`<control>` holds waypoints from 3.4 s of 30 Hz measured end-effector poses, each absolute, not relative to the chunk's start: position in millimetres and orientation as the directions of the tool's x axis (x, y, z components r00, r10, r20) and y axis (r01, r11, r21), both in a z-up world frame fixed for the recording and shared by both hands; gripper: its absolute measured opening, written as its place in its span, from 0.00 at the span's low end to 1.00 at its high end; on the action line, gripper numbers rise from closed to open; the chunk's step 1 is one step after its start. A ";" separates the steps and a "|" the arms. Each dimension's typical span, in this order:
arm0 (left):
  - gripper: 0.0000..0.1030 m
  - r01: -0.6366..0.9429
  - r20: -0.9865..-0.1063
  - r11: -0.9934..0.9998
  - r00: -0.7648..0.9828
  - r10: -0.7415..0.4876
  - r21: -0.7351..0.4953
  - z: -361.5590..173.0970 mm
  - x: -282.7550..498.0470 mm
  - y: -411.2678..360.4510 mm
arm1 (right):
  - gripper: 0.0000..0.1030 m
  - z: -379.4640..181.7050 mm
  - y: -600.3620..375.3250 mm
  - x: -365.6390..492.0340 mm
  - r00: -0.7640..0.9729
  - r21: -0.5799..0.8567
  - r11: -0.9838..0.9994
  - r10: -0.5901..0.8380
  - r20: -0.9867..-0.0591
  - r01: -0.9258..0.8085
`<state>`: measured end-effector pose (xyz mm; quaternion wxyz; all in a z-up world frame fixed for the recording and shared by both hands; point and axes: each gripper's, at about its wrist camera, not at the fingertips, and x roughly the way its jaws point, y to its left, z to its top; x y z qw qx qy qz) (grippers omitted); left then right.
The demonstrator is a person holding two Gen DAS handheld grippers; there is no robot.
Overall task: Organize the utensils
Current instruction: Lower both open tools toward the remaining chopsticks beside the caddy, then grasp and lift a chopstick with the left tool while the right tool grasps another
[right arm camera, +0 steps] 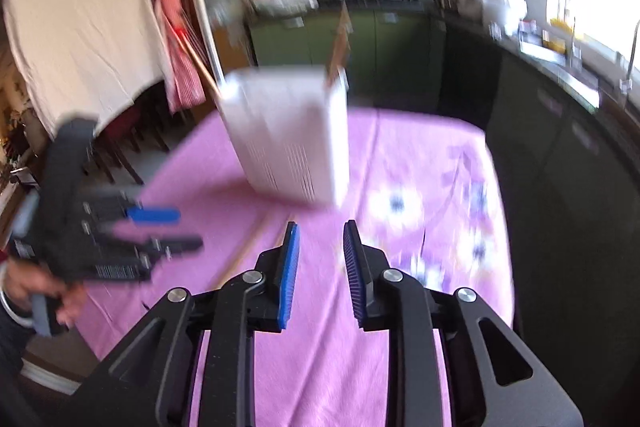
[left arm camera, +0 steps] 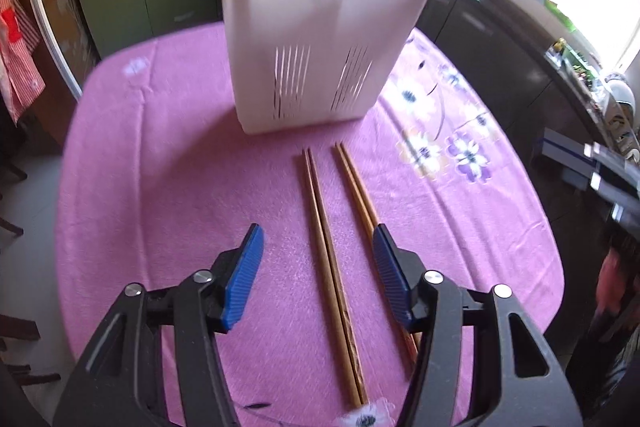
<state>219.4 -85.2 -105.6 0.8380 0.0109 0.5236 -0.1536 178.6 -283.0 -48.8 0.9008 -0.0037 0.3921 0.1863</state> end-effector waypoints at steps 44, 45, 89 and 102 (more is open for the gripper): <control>0.05 0.250 -0.937 0.968 0.337 -0.088 0.000 -149.3 270.6 -133.3 | 0.26 -118.2 -286.8 196.1 0.473 0.257 0.914 0.386 -0.792 -0.314; 0.05 0.247 -0.932 0.969 0.349 -0.098 -0.009 -142.4 269.1 -130.2 | 0.26 -117.2 -287.2 195.2 0.475 0.256 0.914 0.385 -0.791 -0.314; 0.06 0.248 -0.703 0.968 0.684 -0.194 -0.026 -9.5 119.2 -15.2 | 0.21 -141.1 -205.2 256.8 0.302 0.257 0.916 0.351 -0.886 -0.309; 0.06 0.251 -0.703 0.968 0.684 -0.197 -0.028 -9.9 119.6 -13.5 | 0.17 -150.6 -180.8 259.8 0.285 0.161 0.934 0.257 -0.924 -0.320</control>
